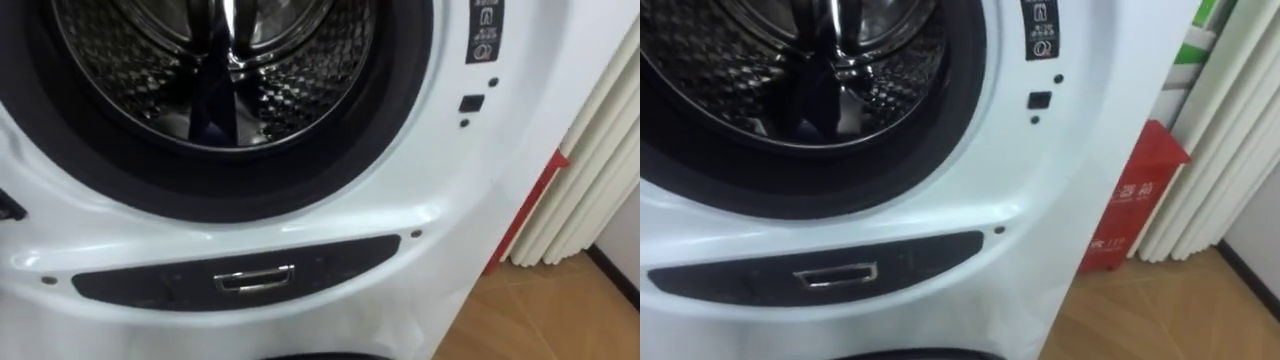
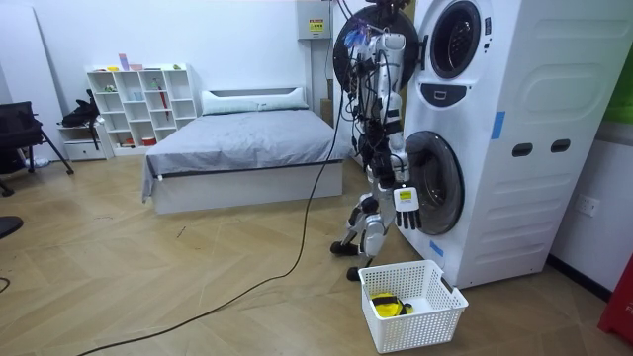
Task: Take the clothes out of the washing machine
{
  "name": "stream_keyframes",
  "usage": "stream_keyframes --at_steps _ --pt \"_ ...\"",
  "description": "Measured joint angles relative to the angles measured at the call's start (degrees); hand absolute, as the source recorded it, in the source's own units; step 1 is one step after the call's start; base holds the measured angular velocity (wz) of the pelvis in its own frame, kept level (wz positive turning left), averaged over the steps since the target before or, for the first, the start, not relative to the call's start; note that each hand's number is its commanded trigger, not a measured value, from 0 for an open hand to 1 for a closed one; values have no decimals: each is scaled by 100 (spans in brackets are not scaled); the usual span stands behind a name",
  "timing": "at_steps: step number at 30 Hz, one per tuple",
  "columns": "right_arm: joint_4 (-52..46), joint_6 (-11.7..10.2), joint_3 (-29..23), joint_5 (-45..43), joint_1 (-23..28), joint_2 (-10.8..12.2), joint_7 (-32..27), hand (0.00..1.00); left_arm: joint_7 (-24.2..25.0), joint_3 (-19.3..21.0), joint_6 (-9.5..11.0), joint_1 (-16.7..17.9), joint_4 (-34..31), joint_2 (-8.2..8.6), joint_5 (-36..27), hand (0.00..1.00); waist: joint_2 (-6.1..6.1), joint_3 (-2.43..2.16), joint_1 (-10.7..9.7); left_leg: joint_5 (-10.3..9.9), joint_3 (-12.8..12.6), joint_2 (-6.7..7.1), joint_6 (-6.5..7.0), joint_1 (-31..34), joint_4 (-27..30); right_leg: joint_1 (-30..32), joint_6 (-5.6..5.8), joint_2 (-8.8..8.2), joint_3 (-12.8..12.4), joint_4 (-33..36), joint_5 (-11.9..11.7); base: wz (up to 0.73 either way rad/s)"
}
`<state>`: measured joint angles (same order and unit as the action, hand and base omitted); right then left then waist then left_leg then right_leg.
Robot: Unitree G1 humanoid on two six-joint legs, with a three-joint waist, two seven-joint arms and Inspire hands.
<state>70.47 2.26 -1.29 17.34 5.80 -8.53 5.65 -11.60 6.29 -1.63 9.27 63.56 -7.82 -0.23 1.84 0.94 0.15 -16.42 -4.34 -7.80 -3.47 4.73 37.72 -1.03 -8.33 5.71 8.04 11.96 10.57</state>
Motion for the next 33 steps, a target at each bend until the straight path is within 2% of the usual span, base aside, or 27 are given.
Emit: stream_keyframes --at_steps 1,2,4,5,6,7,8,9,10,11,13,15,16,18,19,20,21,22,23,24,25,26,28,30,31,32,33 --pt "-1 -25 -5 -39 -13 -28 -57 0 38 23 0 -47 -16 37 0 0 -94 26 19 26 33 -126 2 156 627 -2 -63 74 25 79 42 5" --pt "-10 -72 -9 -116 -7 -57 -124 0 121 25 -18 -39 -12 54 10 0 -204 23 -9 61 54 -195 -16 158 1248 7 -105 126 55 168 79 4" --pt "-41 -128 -9 -142 18 -74 -125 0 202 23 -18 -151 -58 65 49 0 -245 -5 -106 87 66 -139 -57 -55 1528 112 -124 131 133 267 101 23" --pt "-43 -167 -24 -141 35 -82 -124 0 231 19 -7 -257 -71 64 46 0 -272 -5 -214 122 64 -143 -158 -260 1445 210 -126 139 210 300 99 33" --pt "-42 -188 -49 -142 49 -82 -119 0 240 10 -7 -300 -74 64 47 0 -283 -13 -258 118 68 -145 -176 -392 1346 240 -129 140 253 333 97 35" --pt "-44 -231 -68 -142 65 -82 -119 0 263 -47 -7 -333 -137 63 46 0 -315 -21 -323 110 112 -141 -188 -716 992 323 -132 140 328 445 95 27" --pt "-43 -288 -96 -141 60 -88 -119 0 336 -98 -6 -387 -224 66 49 0 -383 -48 -394 41 149 -146 -296 -1035 518 447 -134 140 395 527 94 26" --pt "-22 -317 -131 -131 58 -90 -119 0 370 -99 -5 -460 -222 70 49 0 -380 -42 -455 15 168 -152 -318 -1168 245 515 -134 134 442 571 91 38" --pt "24 -372 -206 -97 72 -88 -105 0 383 -116 -3 -565 -222 73 49 0 -414 -30 -519 -51 304 -157 -362 -1397 -326 633 -127 125 601 609 72 51" --pt "89 -390 -264 -89 74 -92 -106 0 383 -210 17 -732 -224 62 121 0 -446 -29 -587 -80 437 -185 -346 -1590 -898 795 -118 120 719 676 47 50" --pt "131 -376 -284 -96 78 -77 -110 0 387 -232 51 -834 -218 72 306 0 -469 -34 -577 -339 495 -176 -318 -1794 -1636 1063 -91 88 767 798 -44 13" --pt "119 -386 -304 -90 79 -61 -113 0 386 -325 57 -854 -216 73 323 0 -491 -40 -554 -430 520 -110 -236 -1862 -2266 1334 -44 19 748 856 -239 -13" --pt "110 -374 -326 -92 103 -38 -113 0 386 -327 69 -843 -204 78 366 0 -466 -32 -538 -430 522 -21 -222 -1911 -2629 1482 3 -48 688 874 -396 -21" --pt "113 -343 -353 -82 134 -34 -116 0 386 -329 75 -780 -156 78 372 0 -439 -31 -494 -404 453 192 52 -1908 -2922 1619 107 -122 592 783 -729 -23" --pt "116 -338 -352 -27 175 -12 -121 0 381 -337 79 -757 -112 74 343 0 -367 -24 -523 -358 361 337 278 -1801 -2920 1617 184 -204 502 561 -1028 -19" --pt "103 -329 -363 56 258 12 -112 0 376 -353 93 -670 -32 69 293 0 -282 -49 -510 -269 231 483 434 -1659 -2890 1582 280 -302 366 231 -1391 -17" --pt "83 -317 -366 65 255 15 -103 0 370 -383 99 -615 1 61 286 0 -264 -61 -519 -228 142 557 507 -1574 -2861 1570 373 -332 276 61 -1560 0" --pt "68 -289 -428 132 289 15 -87 0 362 -447 89 -540 102 59 258 0 -243 -68 -603 -205 -161 574 576 -1392 -2746 1553 616 -454 190 99 -1620 36" --pt "64 -238 -477 253 426 10 -74 0 340 -482 71 -484 142 86 269 0 -264 -66 -658 -127 -313 545 585 -1314 -2683 1479 763 -617 254 653 -1188 44" --pt "65 -202 -496 307 491 10 -78 0 323 -502 77 -451 139 92 231 0 -263 -66 -633 -76 -380 536 589 -1310 -2718 1418 839 -681 307 952 -962 26" --pt "69 -154 -507 374 516 2 -102 0 298 -536 86 -383 165 83 117 0 -254 -58 -578 16 -612 516 584 -1308 -2779 1255 840 -814 308 1411 -606 -7" --pt "84 -161 -502 375 518 -21 -121 0 260 -534 87 -298 211 82 -44 0 -247 -52 -583 91 -743 528 592 -1311 -2821 956 900 -956 315 1619 -291 -16" --pt "159 -196 -473 441 572 -28 -150 0 155 -499 78 -179 286 88 -194 0 -212 -43 -534 100 -856 558 598 -1318 -2815 378 1044 -993 218 1438 -3 -34" --pt "319 -219 -447 565 578 2 -180 0 77 -292 83 -98 286 101 -454 0 -145 -42 -429 115 -998 577 539 -1327 -2813 -5 1062 -942 137 848 66 -50" --pt "342 -206 -448 563 595 17 -177 0 53 -117 85 -29 301 102 -689 0 -107 -63 -416 158 -1048 599 463 -1335 -2809 -148 1042 -906 144 478 71 -40" --pt "344 -205 -447 557 602 15 -175 0 41 15 81 -3 336 119 -848 0 -83 -85 -433 192 -1105 575 456 -1352 -2800 -210 924 -857 118 285 35 -32" --pt "346 -202 -451 554 602 15 -169 0 37 90 81 -1 335 127 -920 0 -82 -83 -432 200 -1125 558 442 -1359 -2797 -201 901 -850 79 233 22 -19"
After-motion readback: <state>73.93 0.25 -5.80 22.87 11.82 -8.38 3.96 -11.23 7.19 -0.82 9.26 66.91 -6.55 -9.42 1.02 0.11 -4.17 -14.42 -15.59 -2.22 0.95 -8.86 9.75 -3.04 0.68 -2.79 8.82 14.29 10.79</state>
